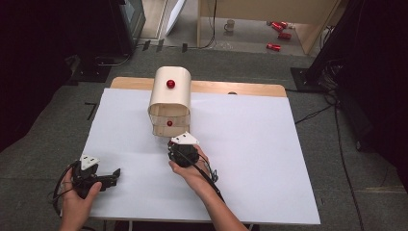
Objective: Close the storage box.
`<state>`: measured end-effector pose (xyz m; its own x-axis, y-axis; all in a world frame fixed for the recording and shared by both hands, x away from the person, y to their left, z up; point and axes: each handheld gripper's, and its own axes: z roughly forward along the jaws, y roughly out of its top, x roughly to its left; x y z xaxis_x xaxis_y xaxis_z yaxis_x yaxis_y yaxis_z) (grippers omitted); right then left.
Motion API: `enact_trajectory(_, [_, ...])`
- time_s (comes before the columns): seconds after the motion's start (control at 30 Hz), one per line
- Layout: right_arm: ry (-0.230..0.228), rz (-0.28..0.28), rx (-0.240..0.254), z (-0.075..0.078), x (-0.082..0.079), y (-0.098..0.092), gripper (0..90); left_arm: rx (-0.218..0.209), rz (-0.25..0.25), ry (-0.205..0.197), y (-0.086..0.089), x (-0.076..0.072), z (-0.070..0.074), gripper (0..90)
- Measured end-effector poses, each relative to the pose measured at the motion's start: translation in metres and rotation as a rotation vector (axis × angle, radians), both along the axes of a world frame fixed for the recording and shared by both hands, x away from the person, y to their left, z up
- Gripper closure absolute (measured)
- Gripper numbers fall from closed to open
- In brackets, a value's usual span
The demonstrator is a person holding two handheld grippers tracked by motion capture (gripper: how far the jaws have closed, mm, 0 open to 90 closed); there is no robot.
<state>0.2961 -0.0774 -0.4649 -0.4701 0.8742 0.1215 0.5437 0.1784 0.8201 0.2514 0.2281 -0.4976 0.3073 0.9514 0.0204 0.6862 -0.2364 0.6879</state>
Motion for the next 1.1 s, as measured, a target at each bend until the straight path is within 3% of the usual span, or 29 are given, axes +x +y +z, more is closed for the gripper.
enact_trajectory(0.97, [-0.022,-0.019,-0.003,0.003,0.020,-0.005,74.2,0.003,-0.002,0.002,0.000,0.000,0.000,0.0])
enact_trajectory(1.1, [-0.020,-0.019,0.005,0.003,0.019,-0.007,68.9,0.002,-0.002,0.002,0.000,0.000,0.000,0.0])
